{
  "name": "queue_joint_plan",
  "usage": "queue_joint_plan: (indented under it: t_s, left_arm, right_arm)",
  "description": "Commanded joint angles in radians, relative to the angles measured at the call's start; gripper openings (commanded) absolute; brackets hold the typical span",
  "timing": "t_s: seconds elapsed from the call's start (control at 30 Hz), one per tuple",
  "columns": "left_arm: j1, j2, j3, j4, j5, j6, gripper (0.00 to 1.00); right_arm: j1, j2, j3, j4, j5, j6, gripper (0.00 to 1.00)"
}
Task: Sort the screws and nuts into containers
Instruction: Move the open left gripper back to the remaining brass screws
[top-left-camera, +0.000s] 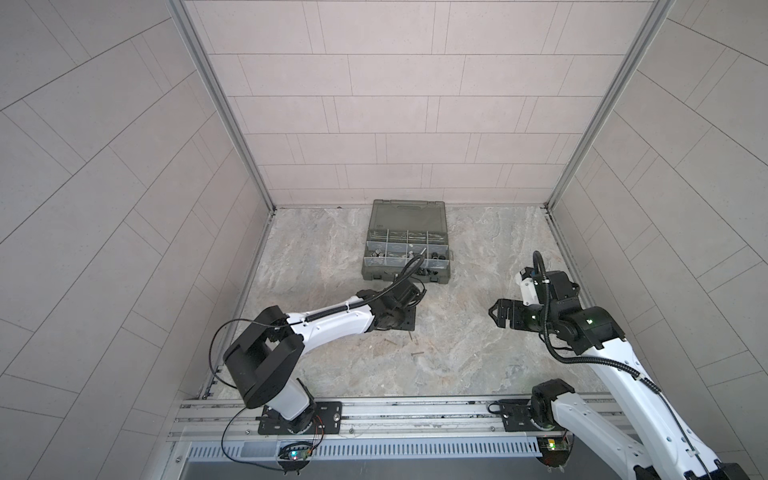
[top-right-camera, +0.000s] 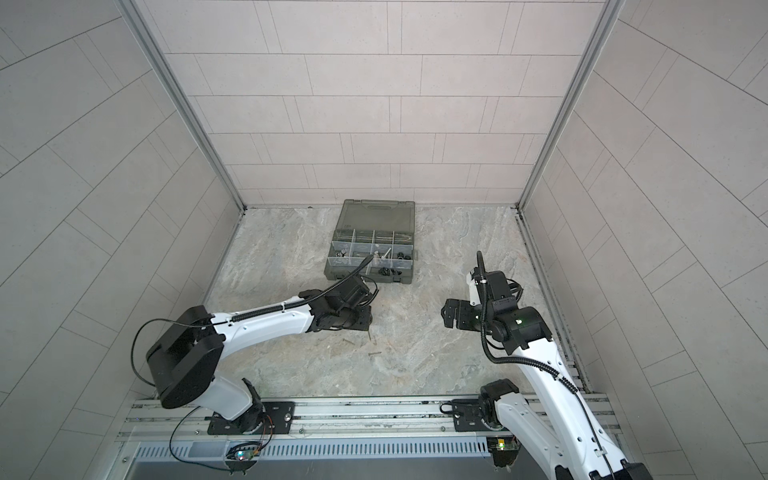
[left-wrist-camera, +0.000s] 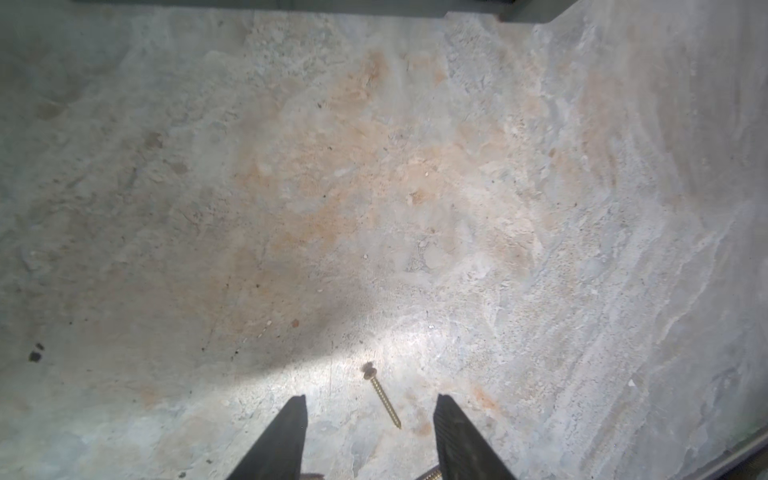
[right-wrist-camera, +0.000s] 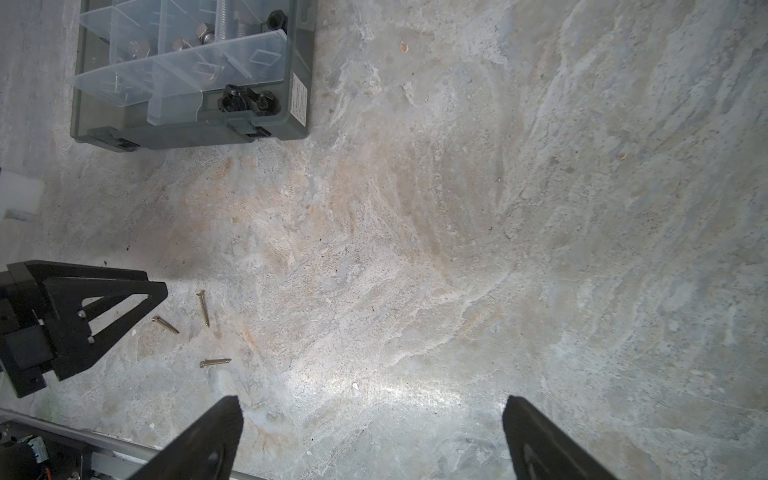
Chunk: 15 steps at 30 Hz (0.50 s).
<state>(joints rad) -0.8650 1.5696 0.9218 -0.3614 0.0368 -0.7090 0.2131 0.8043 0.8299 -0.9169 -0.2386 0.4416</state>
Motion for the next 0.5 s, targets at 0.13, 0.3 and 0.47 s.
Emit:
queue_joint_plan:
  t_s: [0.13, 0.3, 0.47]
  left_arm:
    - [-0.065, 0.059, 0.05, -0.055, -0.085, -0.09, 0.45]
    - [-0.092, 0.093, 0.056, -0.066, -0.103, -0.118, 0.4]
    - [-0.101, 0.119, 0.068, -0.074, -0.108, -0.13, 0.38]
  right_arm:
    - [-0.004, -0.03, 0.006, -0.005, 0.008, -0.004, 0.99]
    - [-0.004, -0.042, 0.005, -0.005, 0.0, -0.005, 0.99]
    - [-0.004, -0.051, 0.003, -0.005, -0.002, -0.007, 0.99]
